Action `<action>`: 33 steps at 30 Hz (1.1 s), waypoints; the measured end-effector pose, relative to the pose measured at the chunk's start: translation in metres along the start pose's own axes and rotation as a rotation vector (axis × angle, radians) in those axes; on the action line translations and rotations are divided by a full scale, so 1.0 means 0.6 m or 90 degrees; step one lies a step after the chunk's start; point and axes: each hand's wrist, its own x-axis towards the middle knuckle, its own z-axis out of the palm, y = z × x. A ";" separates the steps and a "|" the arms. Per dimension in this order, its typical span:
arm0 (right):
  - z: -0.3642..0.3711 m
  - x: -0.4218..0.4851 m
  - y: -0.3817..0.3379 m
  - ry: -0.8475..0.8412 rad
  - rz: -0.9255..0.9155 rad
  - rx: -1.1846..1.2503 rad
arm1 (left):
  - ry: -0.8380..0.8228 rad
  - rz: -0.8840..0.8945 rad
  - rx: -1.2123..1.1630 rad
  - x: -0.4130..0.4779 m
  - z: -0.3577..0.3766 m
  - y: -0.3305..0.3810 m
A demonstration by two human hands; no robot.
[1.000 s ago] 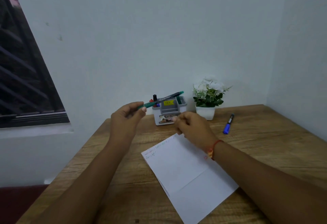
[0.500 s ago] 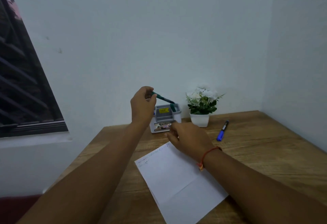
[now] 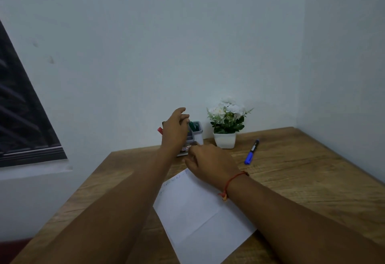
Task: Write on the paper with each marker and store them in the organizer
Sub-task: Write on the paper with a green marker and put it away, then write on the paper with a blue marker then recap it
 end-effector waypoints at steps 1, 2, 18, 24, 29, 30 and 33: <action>0.001 0.000 0.001 -0.002 0.000 0.001 | 0.002 0.000 -0.001 -0.005 -0.002 0.000; 0.002 0.000 0.002 -0.003 0.000 0.004 | 0.006 0.003 0.000 -0.011 -0.005 0.000; 0.000 0.004 0.067 -0.040 0.259 -0.169 | -0.217 0.024 0.396 -0.186 -0.156 -0.053; -0.003 -0.007 0.113 -0.203 0.415 -0.184 | -0.232 -0.007 0.373 -0.178 -0.161 -0.066; -0.017 0.002 0.103 -0.228 0.354 -0.144 | -0.243 -0.022 0.296 -0.180 -0.163 -0.069; -0.018 0.007 0.103 -0.241 0.356 -0.141 | -0.234 -0.023 0.282 -0.179 -0.164 -0.068; -0.022 0.019 0.104 -0.306 0.344 -0.167 | -0.216 -0.025 0.254 -0.178 -0.167 -0.068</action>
